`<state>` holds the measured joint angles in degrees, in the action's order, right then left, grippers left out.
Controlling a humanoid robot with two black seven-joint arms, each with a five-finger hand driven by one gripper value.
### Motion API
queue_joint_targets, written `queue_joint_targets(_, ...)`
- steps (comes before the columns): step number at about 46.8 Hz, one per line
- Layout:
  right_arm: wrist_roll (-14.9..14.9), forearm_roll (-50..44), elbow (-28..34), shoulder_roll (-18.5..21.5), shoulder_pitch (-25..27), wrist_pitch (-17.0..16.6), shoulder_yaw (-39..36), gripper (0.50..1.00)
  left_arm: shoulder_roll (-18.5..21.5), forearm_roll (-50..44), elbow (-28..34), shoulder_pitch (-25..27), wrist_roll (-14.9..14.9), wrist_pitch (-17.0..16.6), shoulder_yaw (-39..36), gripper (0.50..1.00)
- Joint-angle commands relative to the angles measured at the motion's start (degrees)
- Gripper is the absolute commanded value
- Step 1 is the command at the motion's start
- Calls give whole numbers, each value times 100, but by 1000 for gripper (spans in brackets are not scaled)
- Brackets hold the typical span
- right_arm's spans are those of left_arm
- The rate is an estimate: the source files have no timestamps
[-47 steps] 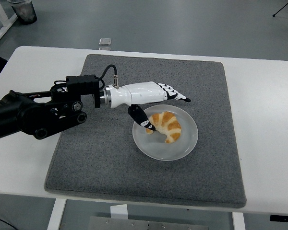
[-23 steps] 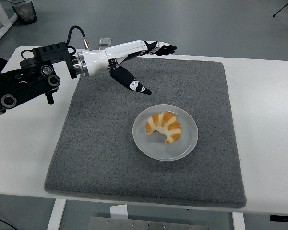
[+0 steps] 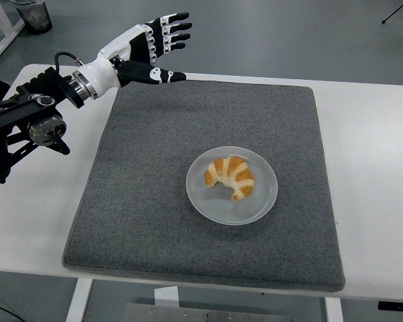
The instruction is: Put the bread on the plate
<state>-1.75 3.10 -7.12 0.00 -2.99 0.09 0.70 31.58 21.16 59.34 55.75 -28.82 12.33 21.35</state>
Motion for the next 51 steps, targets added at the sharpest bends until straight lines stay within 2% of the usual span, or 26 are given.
queue_joint_targets(1, -1, -2, 0, 0, 0, 0, 0, 952, -3, -217, -203, -2, 8, 295, 1, 999)
queue_joint_targets(11, -1, -2, 0, 0, 0, 0, 0, 952, -46, -375, -1213, -2, 61, 1675, 370, 999)
queue_joint_targets(19, -1, -2, 0, 0, 0, 0, 0, 954, -55, -850, -1908, 15, 175, 2255, 405, 999)
queue_joint_targets(38, -1, -2, 0, 0, 0, 0, 0, 952, -222, -1825, -3024, -2, 1256, 2267, 405, 999)
queue_joint_targets(51, -1, 7, 0, 0, 0, 0, 0, 952, -363, -2414, -3245, -195, 1475, 2267, 423, 999)
